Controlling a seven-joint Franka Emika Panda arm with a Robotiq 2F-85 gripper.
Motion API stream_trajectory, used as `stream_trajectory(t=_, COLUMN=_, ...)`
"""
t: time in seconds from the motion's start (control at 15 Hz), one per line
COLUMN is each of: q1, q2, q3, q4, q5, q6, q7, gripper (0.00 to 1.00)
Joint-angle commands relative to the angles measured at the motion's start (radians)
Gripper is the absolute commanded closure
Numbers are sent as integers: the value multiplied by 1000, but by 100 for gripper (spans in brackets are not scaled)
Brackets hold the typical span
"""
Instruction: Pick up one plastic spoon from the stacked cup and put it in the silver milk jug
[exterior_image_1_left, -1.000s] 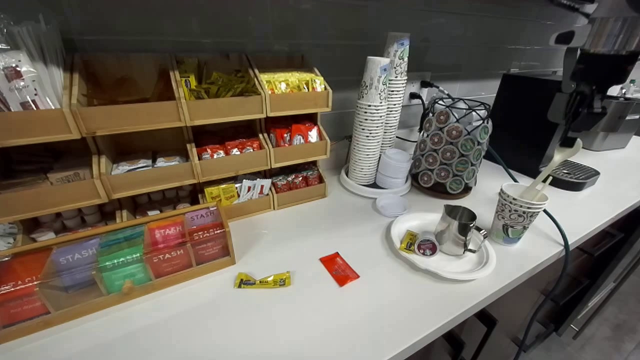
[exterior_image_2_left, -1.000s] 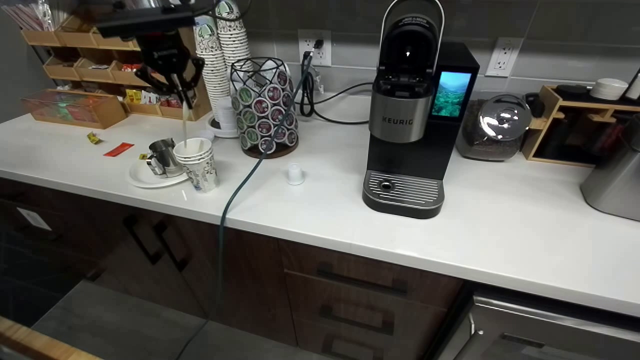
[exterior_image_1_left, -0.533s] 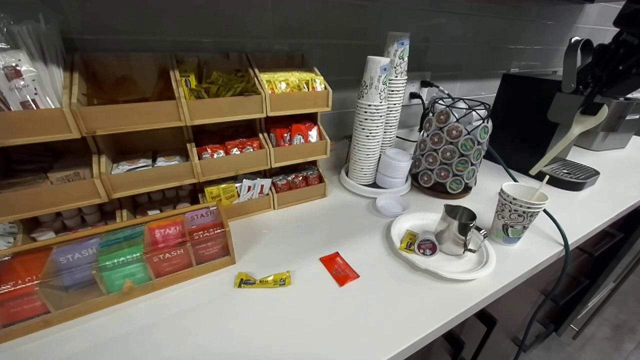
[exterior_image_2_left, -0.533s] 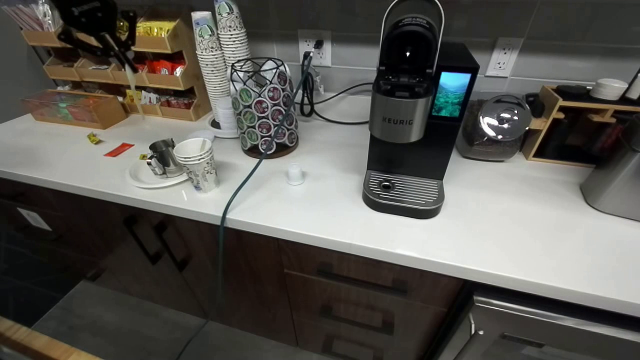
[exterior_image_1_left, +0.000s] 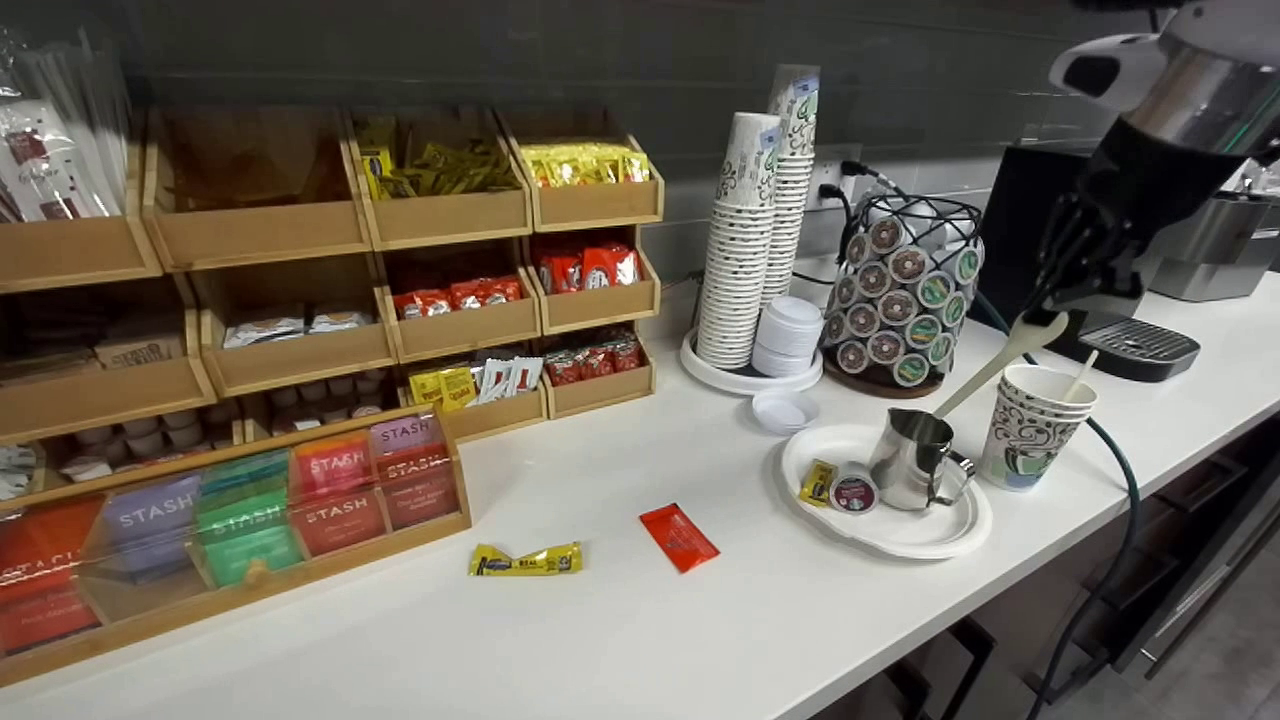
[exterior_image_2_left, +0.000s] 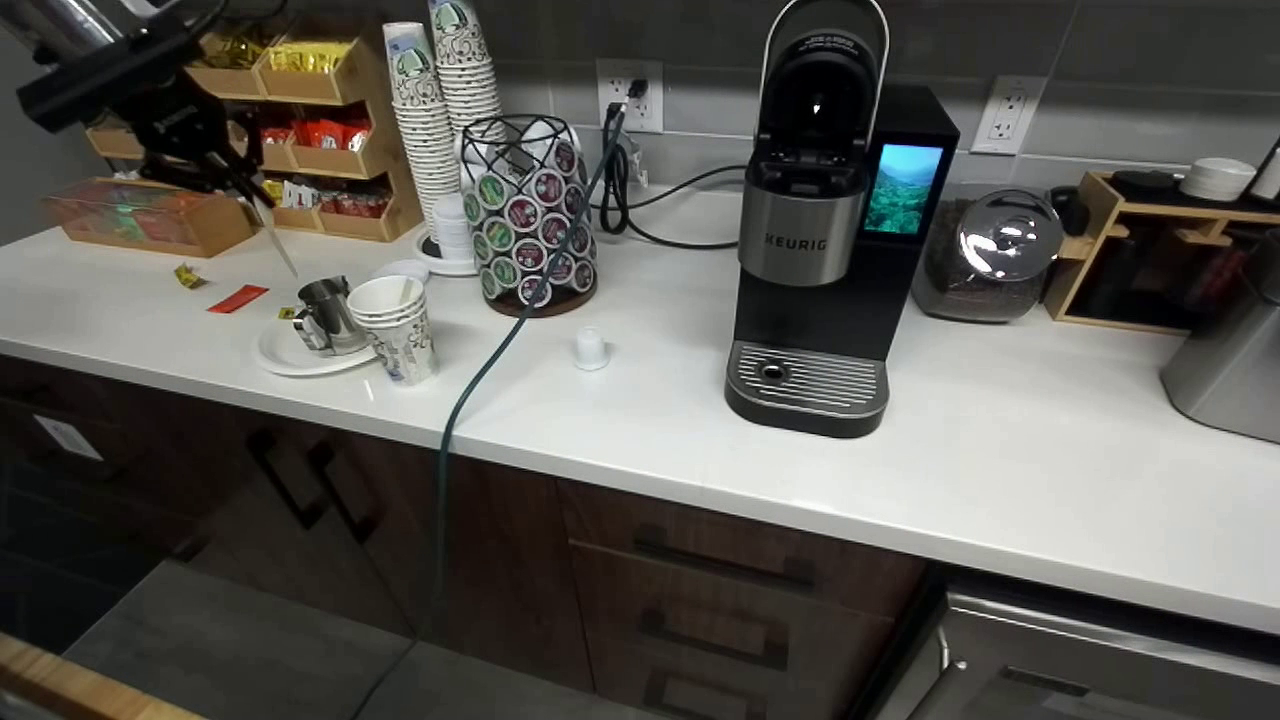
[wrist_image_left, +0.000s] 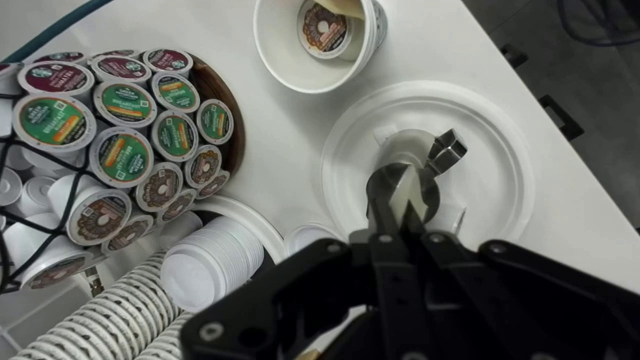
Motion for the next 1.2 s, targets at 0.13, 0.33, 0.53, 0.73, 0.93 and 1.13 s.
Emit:
stream_trajectory(t=0.13, q1=-14, q2=221, q3=3, q4=117, q5=-122, q6=-62, q7=125, gripper=99)
stream_trajectory(t=0.33, q1=15, q2=292, q3=1, q4=154, q5=-67, q6=-30, q7=80, gripper=99)
stream_trajectory(t=0.53, q1=39, q2=348, q3=12, q4=197, q5=-19, q6=-72, q7=37, gripper=70)
stream_trajectory(t=0.73, q1=16, q2=298, q3=-3, q4=171, q5=153, q6=-111, q7=-124, gripper=55)
stream_trajectory(t=0.93, q1=-7, q2=201, q3=-29, q4=97, q5=405, q6=-184, q7=-351, gripper=33)
stream_trajectory(t=1.13, q1=-16, q2=83, q3=-103, q4=36, q5=591, q6=-302, q7=-598, gripper=9)
